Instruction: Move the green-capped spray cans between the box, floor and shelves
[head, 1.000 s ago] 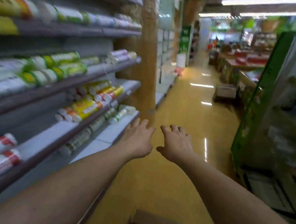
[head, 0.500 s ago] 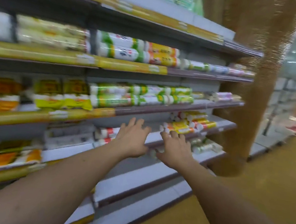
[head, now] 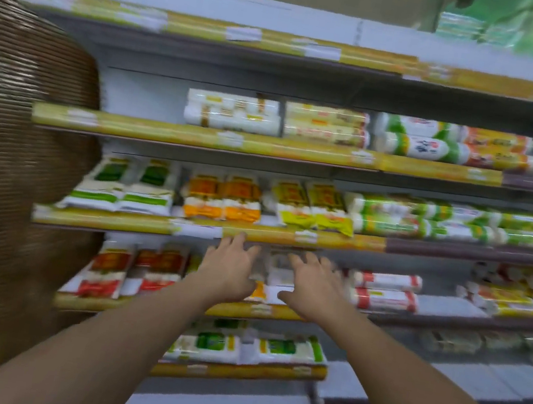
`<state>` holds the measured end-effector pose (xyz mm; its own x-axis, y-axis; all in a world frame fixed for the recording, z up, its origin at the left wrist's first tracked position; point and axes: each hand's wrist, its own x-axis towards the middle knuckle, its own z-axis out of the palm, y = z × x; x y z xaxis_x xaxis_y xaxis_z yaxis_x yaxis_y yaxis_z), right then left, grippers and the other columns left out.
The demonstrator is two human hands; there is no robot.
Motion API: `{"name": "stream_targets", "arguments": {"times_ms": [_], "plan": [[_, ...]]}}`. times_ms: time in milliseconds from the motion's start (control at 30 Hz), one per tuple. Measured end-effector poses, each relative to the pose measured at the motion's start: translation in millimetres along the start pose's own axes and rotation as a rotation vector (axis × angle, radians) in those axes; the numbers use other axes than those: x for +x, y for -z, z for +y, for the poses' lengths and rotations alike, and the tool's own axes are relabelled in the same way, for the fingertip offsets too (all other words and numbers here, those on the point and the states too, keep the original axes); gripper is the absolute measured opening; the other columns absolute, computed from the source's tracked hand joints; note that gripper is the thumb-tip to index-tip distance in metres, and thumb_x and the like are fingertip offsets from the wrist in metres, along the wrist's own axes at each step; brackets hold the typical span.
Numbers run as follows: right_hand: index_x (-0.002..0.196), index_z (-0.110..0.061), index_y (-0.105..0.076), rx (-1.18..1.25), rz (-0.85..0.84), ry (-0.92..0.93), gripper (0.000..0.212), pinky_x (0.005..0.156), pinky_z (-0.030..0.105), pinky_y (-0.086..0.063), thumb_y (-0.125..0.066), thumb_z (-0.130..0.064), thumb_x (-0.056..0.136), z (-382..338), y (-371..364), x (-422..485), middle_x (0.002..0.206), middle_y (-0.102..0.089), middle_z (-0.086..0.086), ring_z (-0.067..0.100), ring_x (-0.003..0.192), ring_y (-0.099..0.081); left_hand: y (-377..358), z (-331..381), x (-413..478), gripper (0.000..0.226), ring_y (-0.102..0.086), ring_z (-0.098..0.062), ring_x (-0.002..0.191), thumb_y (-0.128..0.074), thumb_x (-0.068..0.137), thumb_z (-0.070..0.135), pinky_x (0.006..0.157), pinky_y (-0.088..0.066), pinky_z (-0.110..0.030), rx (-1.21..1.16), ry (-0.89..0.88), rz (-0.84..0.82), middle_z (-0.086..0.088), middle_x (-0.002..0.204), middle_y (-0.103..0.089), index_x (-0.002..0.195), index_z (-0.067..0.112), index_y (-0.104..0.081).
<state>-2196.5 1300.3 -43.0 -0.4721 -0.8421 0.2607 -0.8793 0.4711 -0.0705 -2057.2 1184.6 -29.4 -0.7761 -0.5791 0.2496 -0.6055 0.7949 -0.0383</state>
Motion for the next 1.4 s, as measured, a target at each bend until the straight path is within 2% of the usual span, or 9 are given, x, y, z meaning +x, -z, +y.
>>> {"name": "stream_targets", "arguments": {"times_ms": [133,267,467,733,900,1033,1167,1300,1400], "plan": [[0.151,-0.025,-0.034,0.038,-0.06,0.064,0.077,0.107,0.052,-0.04,-0.069,-0.053,0.088,-91,-35,18,0.15,-0.037,0.009,0.036,0.139,-0.033,-6,-94,-27,0.072,-0.019,-0.038,0.147,-0.063,0.092,0.045,0.111,-0.036,-0.057,0.015,0.074,-0.023,-0.012,0.164,-0.012,0.154,0.025,-0.031],[0.15,-0.028,-0.035,0.048,-0.128,0.121,0.076,0.106,0.053,-0.04,-0.07,-0.049,0.087,-167,-68,28,0.146,-0.039,0.008,0.037,0.136,-0.037,-24,-168,-55,0.071,-0.028,-0.039,0.142,-0.063,0.091,0.048,0.108,-0.04,-0.055,0.032,0.122,-0.059,-0.014,0.158,-0.022,0.151,0.026,-0.034],[0.151,-0.024,-0.035,0.03,-0.207,0.186,0.075,0.102,0.051,-0.042,-0.069,-0.047,0.088,-239,-116,44,0.15,-0.039,0.01,0.036,0.134,-0.037,-62,-244,-83,0.072,-0.029,-0.039,0.14,-0.064,0.09,0.048,0.105,-0.042,-0.054,-0.029,0.218,-0.125,-0.012,0.157,-0.023,0.152,0.026,-0.034],[0.151,-0.024,-0.035,0.064,-0.431,0.304,0.077,0.106,0.053,-0.04,-0.071,-0.049,0.087,-305,-216,73,0.148,-0.04,0.011,0.038,0.135,-0.037,-168,-300,-116,0.073,-0.032,-0.039,0.137,-0.065,0.089,0.045,0.104,-0.041,-0.056,-0.142,0.392,-0.311,-0.014,0.152,-0.028,0.152,0.025,-0.034],[0.151,-0.029,-0.033,0.078,-0.553,0.455,0.076,0.103,0.051,-0.041,-0.069,-0.049,0.088,-332,-294,96,0.147,-0.04,0.01,0.038,0.134,-0.037,-235,-332,-126,0.07,-0.038,-0.037,0.131,-0.068,0.087,0.044,0.101,-0.045,-0.055,-0.216,0.596,-0.409,-0.012,0.144,-0.036,0.148,0.023,-0.038],[0.15,-0.023,-0.037,0.059,-0.703,0.527,0.075,0.107,0.049,-0.041,-0.068,-0.051,0.087,-342,-358,104,0.15,-0.038,0.011,0.037,0.137,-0.036,-289,-354,-141,0.076,-0.037,-0.038,0.133,-0.067,0.088,0.048,0.104,-0.044,-0.052,-0.284,0.76,-0.505,-0.013,0.149,-0.033,0.152,0.021,-0.035],[0.143,-0.023,-0.043,0.037,-0.826,0.594,0.067,0.099,0.048,-0.043,-0.067,-0.048,0.086,-359,-418,97,0.139,-0.045,0.011,0.036,0.128,-0.042,-351,-364,-169,0.074,-0.034,-0.037,0.137,-0.069,0.087,0.039,0.102,-0.044,-0.05,-0.34,0.873,-0.604,-0.013,0.154,-0.03,0.15,0.02,-0.036],[0.145,-0.026,-0.039,0.042,-0.921,0.669,0.069,0.104,0.049,-0.041,-0.064,-0.051,0.086,-383,-490,75,0.142,-0.042,0.009,0.035,0.132,-0.04,-424,-371,-200,0.078,-0.03,-0.037,0.14,-0.07,0.086,0.036,0.102,-0.044,-0.052,-0.396,0.94,-0.708,-0.012,0.158,-0.025,0.152,0.021,-0.033],[0.146,-0.025,-0.039,0.03,-0.968,0.713,0.063,0.103,0.047,-0.042,-0.063,-0.04,0.09,-394,-557,54,0.142,-0.043,0.008,0.033,0.131,-0.041,-490,-375,-227,0.082,-0.029,-0.037,0.142,-0.073,0.085,0.036,0.103,-0.045,-0.051,-0.44,0.966,-0.752,-0.012,0.158,-0.024,0.154,0.021,-0.031]]}}
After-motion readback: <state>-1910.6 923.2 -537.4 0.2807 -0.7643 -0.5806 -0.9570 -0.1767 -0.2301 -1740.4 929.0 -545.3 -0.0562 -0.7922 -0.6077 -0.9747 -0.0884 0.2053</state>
